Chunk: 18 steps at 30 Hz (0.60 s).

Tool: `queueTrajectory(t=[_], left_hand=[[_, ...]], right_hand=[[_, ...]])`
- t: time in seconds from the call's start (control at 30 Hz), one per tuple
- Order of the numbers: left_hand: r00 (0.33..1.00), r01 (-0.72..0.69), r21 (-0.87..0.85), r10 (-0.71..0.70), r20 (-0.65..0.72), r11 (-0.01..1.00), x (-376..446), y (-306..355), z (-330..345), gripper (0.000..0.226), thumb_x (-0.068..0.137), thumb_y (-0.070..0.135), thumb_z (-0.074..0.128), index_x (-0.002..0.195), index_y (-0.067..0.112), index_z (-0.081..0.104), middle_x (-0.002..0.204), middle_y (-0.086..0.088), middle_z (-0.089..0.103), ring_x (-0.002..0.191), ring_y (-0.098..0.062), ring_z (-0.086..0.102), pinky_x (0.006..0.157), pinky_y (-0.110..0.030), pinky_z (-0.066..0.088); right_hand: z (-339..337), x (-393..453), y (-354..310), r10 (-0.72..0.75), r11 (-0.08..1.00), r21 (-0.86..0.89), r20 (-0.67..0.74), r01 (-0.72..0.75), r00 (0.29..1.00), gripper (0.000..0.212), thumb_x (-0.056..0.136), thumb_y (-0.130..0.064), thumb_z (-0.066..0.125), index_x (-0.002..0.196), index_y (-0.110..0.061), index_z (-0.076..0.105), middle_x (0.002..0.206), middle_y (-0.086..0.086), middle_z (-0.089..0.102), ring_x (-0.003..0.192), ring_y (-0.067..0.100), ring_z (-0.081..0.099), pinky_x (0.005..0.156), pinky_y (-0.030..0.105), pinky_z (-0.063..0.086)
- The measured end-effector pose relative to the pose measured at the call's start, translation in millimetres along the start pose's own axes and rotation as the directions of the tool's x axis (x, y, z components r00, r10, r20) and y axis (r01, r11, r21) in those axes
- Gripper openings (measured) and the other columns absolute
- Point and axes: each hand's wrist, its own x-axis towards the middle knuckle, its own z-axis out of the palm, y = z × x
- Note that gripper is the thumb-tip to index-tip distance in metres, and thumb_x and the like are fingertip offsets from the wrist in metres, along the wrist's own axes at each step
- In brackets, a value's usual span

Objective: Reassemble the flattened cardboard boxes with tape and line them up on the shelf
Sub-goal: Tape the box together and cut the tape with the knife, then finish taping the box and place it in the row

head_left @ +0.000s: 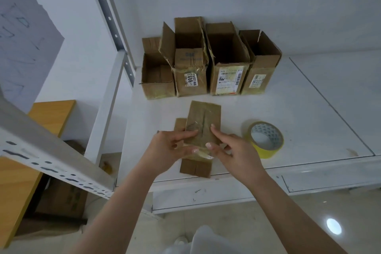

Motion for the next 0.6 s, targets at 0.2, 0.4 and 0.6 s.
queueTrajectory(t=[0.2,0.4,0.6], left_hand=[[0.999,0.004,-0.096,-0.01,-0.052,0.995,-1.3,-14.4,2.5,0.047,0.074,0.003,0.081,0.107,0.035,0.073,0.11,0.01,0.073,0.1,-0.003,0.069,0.093,-0.021,0.053],[0.995,-0.035,-0.157,0.019,-0.102,0.987,-0.6,-22.2,9.8,0.047,0.081,-0.004,0.072,0.105,0.036,0.072,0.104,0.012,0.074,0.099,-0.009,0.071,0.092,-0.028,0.055],[0.995,-0.096,-0.031,0.095,-0.038,0.995,-4.4,-13.9,5.5,0.047,0.085,0.007,0.073,0.118,0.039,0.065,0.122,0.012,0.067,0.12,-0.005,0.059,0.102,-0.021,0.046]], right_hand=[[6.9,1.1,-5.7,-0.043,0.985,-0.167,-0.017,0.04,0.999,0.076,0.079,-0.065,0.059,0.147,-0.036,0.038,0.09,0.007,0.07,0.086,0.023,0.064,0.076,0.04,0.051],[12.1,0.4,-11.6,-0.078,0.938,-0.341,-0.015,0.069,0.997,0.078,0.084,-0.064,0.049,0.151,-0.027,0.033,0.069,0.005,0.062,0.069,0.025,0.063,0.058,0.032,0.038],[5.3,1.7,-17.7,-0.056,0.948,-0.313,0.007,0.055,0.998,0.067,0.092,-0.05,0.056,0.15,-0.025,0.035,0.056,0.0,0.045,0.056,0.021,0.049,0.057,0.032,0.038]])
